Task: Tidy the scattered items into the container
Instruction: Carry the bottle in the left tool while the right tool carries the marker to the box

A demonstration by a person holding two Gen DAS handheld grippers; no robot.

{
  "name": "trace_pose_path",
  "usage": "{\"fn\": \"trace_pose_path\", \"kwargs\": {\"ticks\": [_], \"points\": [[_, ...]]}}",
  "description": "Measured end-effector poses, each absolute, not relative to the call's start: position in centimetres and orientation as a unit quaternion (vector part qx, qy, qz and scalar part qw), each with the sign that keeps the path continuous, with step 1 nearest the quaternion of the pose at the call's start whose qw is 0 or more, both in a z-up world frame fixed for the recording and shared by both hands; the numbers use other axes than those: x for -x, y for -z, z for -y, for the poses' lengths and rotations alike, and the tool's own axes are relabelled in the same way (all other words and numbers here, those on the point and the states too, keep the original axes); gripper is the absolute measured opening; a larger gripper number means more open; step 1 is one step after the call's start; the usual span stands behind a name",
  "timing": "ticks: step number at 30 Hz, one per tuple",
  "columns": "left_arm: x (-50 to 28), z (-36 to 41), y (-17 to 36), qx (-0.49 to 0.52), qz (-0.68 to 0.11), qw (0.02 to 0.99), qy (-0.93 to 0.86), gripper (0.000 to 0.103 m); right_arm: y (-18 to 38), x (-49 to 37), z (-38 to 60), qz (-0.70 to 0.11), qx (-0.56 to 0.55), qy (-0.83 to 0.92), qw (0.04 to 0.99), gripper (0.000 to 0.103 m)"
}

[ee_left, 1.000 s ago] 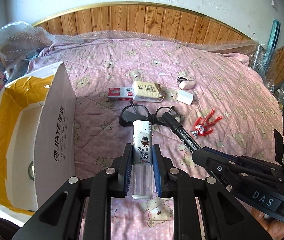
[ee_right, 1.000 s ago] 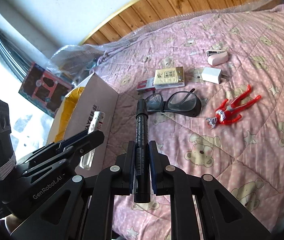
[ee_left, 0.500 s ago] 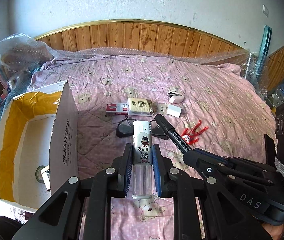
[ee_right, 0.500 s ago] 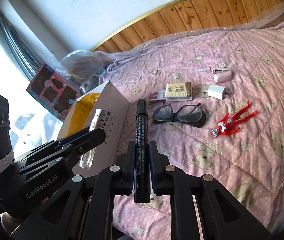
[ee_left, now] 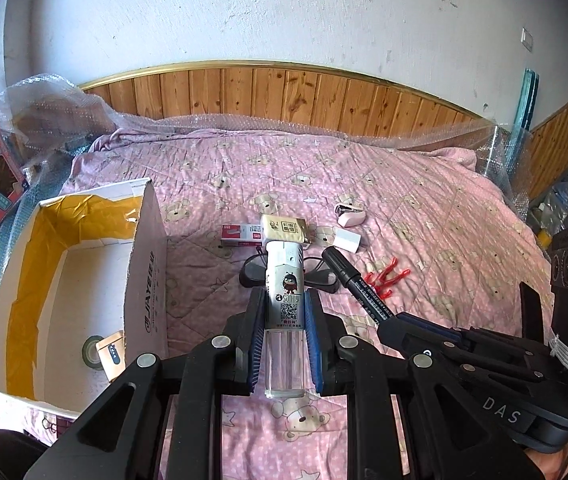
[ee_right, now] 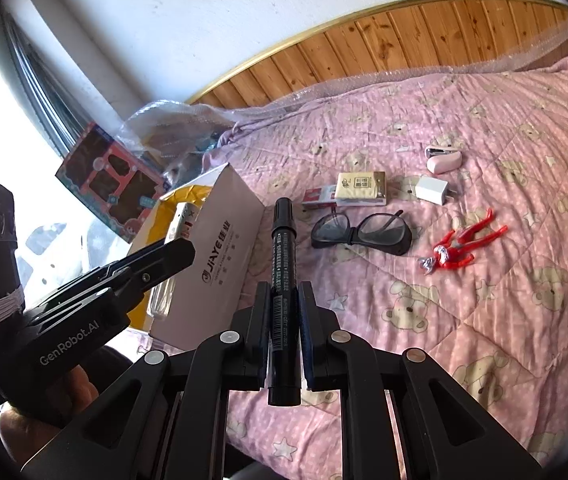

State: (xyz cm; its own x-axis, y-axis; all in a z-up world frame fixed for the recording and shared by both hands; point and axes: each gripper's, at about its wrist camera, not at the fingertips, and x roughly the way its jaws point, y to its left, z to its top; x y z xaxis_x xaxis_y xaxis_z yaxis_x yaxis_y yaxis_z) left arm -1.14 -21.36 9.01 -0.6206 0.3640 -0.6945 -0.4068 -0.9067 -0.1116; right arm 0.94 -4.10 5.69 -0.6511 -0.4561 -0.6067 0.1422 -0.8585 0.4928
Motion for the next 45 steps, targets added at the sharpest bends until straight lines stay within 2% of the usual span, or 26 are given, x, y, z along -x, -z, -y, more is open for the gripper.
{"fn": "trace_pose_path", "kwargs": {"ticks": [24, 45], "points": [[2.5, 30.7, -10.0, 0.359, 0.064, 0.197, -0.91, 0.02, -8.7, 0.3, 9.8, 0.143, -0.385, 0.892, 0.191, 0.014], [4.5, 39.1, -8.8, 0.351, 0.129, 0.159, -0.914, 0.02, -10.4, 2.9, 17.0, 0.088, -0.393, 0.887, 0.226, 0.014]]}}
